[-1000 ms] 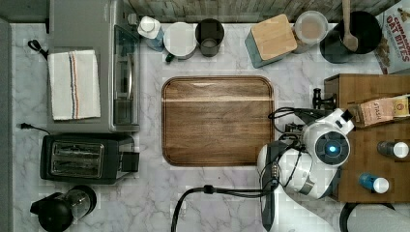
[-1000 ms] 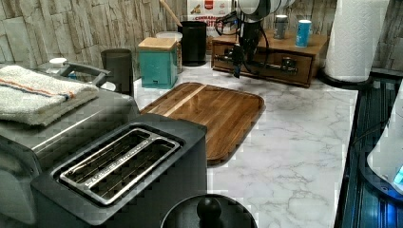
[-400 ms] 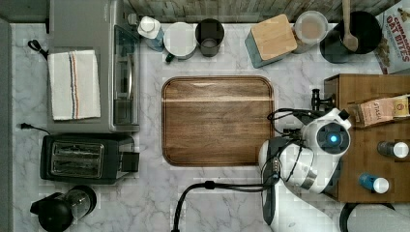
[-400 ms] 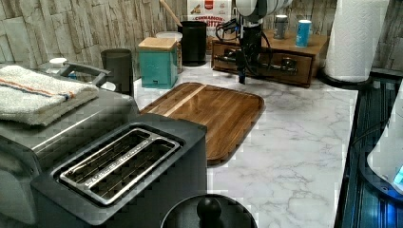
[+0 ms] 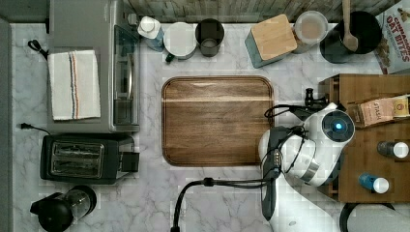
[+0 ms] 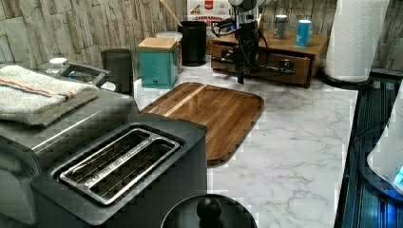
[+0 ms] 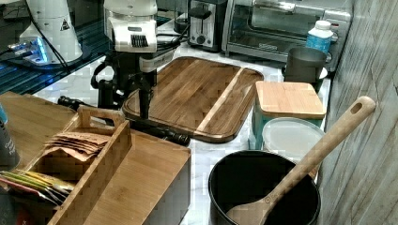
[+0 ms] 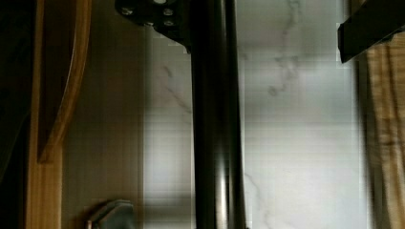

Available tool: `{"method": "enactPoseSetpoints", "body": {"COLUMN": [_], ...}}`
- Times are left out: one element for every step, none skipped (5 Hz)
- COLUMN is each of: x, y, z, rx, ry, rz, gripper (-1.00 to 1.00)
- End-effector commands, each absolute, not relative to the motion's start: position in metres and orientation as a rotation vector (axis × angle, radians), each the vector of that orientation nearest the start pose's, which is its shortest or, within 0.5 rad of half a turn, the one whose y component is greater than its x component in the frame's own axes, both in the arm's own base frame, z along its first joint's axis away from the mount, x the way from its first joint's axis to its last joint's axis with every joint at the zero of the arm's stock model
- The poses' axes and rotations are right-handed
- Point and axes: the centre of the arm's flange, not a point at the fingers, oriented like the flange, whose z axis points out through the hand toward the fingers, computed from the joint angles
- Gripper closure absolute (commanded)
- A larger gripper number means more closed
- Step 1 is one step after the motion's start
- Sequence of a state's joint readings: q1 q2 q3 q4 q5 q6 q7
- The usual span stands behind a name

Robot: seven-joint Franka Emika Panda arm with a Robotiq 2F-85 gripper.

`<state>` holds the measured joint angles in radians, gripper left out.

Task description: Open the drawer.

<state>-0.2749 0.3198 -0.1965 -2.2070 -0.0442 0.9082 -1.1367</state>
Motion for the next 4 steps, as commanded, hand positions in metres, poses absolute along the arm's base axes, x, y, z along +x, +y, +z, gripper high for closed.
{"method": "enactPoseSetpoints", "body": {"x": [0.507, 0.495, 0.491, 0.489], "y": [-0.104, -0.05, -0.017, 0.004], "z": [0.248, 0.246, 0.251, 0.256], "rx": [-3.086, -3.077, -3.037, -2.997], "ry": [0.051, 0.024, -0.065, -0.084], "rz": [0.006, -0.119, -0.062, -0.034], "gripper": [-1.0, -1.0, -1.0, -1.0]}}
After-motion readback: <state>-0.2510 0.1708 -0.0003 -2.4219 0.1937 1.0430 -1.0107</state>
